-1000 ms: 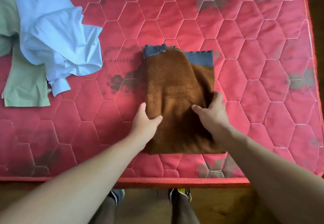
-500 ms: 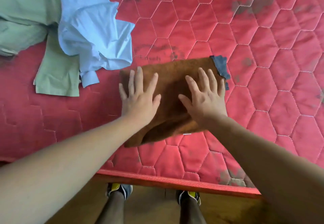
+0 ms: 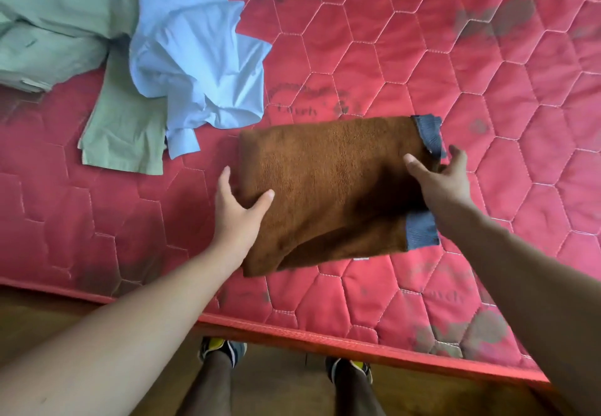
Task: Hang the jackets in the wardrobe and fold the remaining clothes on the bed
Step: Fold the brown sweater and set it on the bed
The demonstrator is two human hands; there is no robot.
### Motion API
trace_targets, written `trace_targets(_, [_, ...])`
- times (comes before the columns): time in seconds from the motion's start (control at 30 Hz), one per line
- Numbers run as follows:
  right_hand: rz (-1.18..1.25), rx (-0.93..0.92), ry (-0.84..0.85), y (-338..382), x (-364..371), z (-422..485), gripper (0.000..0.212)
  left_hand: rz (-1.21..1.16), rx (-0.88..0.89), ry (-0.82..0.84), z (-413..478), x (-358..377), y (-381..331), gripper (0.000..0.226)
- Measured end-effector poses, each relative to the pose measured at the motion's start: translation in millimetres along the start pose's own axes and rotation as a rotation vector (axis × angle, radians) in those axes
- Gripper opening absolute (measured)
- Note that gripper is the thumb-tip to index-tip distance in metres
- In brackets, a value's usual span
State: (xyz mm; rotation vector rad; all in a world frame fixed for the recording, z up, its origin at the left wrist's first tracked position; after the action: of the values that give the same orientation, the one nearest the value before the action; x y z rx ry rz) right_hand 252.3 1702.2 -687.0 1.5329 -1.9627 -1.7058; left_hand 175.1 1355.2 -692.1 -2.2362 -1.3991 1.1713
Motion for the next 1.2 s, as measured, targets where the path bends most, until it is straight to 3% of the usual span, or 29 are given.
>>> trace_targets(0.07, [0.131, 0.184, 0.043, 3, -2, 5, 0.070, -0.120, -0.211, 0.122, 6, -2, 1, 0.086])
trace_targets(0.17, [0.326, 0.437, 0.226, 8, 2, -2, 0.052, -0.159, -0.358, 0.313, 14, -8, -6, 0.076])
trace_targets(0.27, [0.394, 0.491, 0.351, 25, 5, -20, 0.043, -0.151, -0.370, 0.424, 11, -21, -17, 0.067])
trace_targets(0.4, [0.549, 0.527, 0.357, 62, 4, -62, 0.032, -0.173, -0.334, 0.444, -7, -65, -29, 0.054])
trace_targets(0.6, [0.666, 0.408, 0.499, 169, -12, -138, 0.050, -0.221, -0.327, 0.431, -73, -182, -61, 0.048])
trace_targets(0.93, [0.660, 0.214, 0.818, 372, -4, -264, 0.044, -0.481, -0.329, 0.247, -225, -387, -77, 0.067])
trace_targets(1.07, [0.632, 0.157, 0.895, 436, 24, -319, 0.040, -0.582, -0.300, 0.216, -262, -461, -61, 0.050])
trace_targets(1.2, [0.596, 0.059, 0.925, 496, 78, -376, 0.043, -0.671, -0.256, 0.176, -272, -543, -37, 0.051])
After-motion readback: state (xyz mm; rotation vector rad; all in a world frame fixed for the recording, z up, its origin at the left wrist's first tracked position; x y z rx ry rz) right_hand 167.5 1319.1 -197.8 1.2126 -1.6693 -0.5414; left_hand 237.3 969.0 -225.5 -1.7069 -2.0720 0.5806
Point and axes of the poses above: each hand's wrist, its own z-axis towards the middle knuckle, its own x-axis out of the palm, y = z × x, the point moved 3 cm from there along z, towards the middle knuckle, and after that the axes turned 14 degrees about -x, right-handed, at the moved point
